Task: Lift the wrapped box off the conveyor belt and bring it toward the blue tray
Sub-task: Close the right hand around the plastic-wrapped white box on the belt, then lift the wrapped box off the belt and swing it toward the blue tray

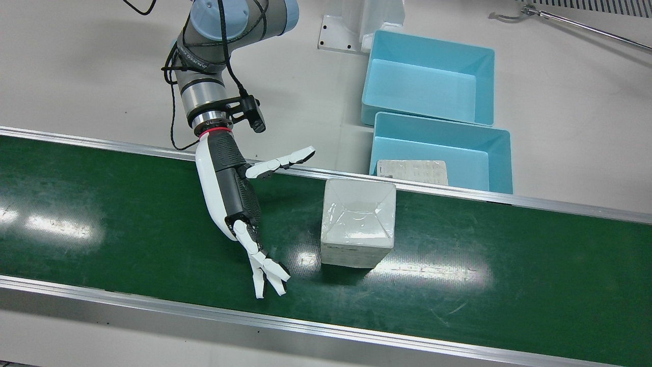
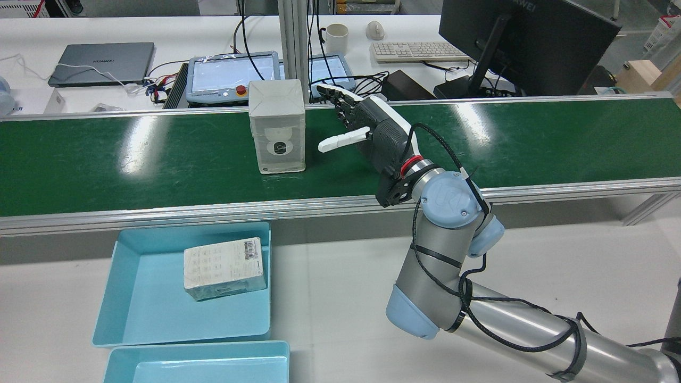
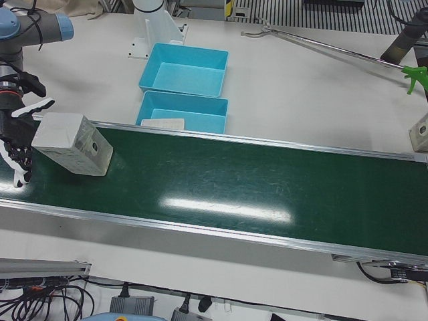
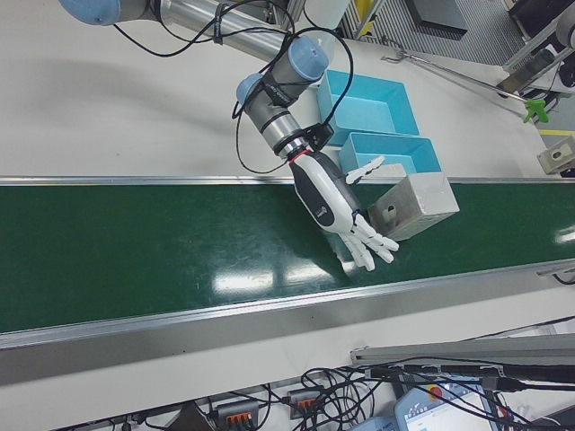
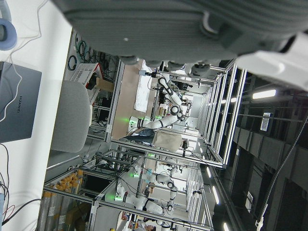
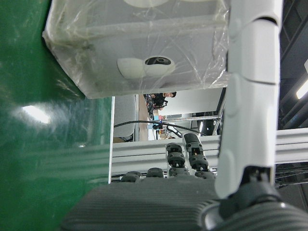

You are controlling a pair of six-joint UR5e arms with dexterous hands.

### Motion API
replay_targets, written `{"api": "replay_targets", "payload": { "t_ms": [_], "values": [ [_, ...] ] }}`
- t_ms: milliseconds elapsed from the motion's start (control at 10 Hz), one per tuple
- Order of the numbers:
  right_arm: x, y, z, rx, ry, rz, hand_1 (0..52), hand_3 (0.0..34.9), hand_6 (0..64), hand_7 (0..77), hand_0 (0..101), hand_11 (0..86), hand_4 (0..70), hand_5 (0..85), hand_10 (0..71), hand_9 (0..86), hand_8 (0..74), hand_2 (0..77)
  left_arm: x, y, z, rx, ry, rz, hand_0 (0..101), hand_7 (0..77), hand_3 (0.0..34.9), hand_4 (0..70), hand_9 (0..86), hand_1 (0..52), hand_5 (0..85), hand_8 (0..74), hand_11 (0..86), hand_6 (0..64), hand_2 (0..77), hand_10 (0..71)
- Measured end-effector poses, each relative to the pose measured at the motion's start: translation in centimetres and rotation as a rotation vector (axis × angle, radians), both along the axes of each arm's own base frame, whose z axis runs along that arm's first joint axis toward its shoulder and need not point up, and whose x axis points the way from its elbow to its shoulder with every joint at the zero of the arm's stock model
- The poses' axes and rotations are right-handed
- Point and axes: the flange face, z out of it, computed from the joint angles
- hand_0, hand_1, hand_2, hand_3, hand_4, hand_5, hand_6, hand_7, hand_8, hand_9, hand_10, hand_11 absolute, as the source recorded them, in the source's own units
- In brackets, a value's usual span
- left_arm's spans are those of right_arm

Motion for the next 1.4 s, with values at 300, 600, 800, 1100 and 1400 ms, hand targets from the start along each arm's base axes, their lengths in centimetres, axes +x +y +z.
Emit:
{"api": "replay_targets", "payload": {
  "t_ms": [300, 600, 800, 1100, 1400],
  "values": [
    [-0.2, 0.0, 0.2, -0.003, 0.005, -0.001, 13.1, 0.0, 2.2, 2.2, 48, 1.1, 8.2, 13.6, 0.0, 1.1, 0.0, 2.7, 0.0, 0.0, 0.0, 0.0, 0.0, 0.0, 0, 0.5, 0.0, 0.0, 0.5, 0.0, 1.1, 0.5, 0.5, 0.5, 0.5, 0.5],
    [-0.3, -0.1, 0.3, -0.006, 0.008, 0.0, 14.2, 0.0, 2.2, 2.2, 48, 1.1, 8.2, 13.6, 0.0, 1.1, 0.0, 2.7, 0.0, 0.0, 0.0, 0.0, 0.0, 0.0, 0, 0.5, 0.0, 0.0, 0.5, 0.0, 1.1, 0.5, 0.5, 0.5, 1.1, 0.5],
    [-0.3, -0.1, 0.3, -0.006, 0.008, 0.0, 12.5, 0.0, 2.2, 2.2, 48, 1.1, 8.2, 13.6, 0.0, 1.1, 0.0, 3.3, 0.0, 0.0, 0.0, 0.0, 0.0, 0.0, 0, 0.5, 0.0, 0.0, 0.5, 0.0, 1.1, 0.5, 0.5, 0.5, 0.5, 0.5],
    [0.0, -0.3, -0.1, -0.008, 0.006, 0.007, 17.5, 0.0, 8.2, 13.1, 50, 1.1, 10.9, 26.2, 0.0, 0.5, 3.3, 11.4, 0.0, 0.0, 0.0, 0.0, 0.0, 0.0, 0, 0.5, 0.0, 0.0, 0.5, 0.0, 1.1, 0.5, 0.5, 0.5, 0.5, 0.5],
    [1.5, -0.6, -2.3, -0.031, 0.034, 0.022, 13.6, 0.0, 22.9, 30.5, 52, 2.7, 20.2, 39.3, 19.6, 2.7, 21.8, 26.2, 0.0, 0.0, 0.0, 0.0, 0.0, 0.0, 0, 0.5, 0.0, 0.0, 0.5, 0.0, 1.1, 0.5, 0.5, 0.0, 1.1, 0.5]
  ]
}}
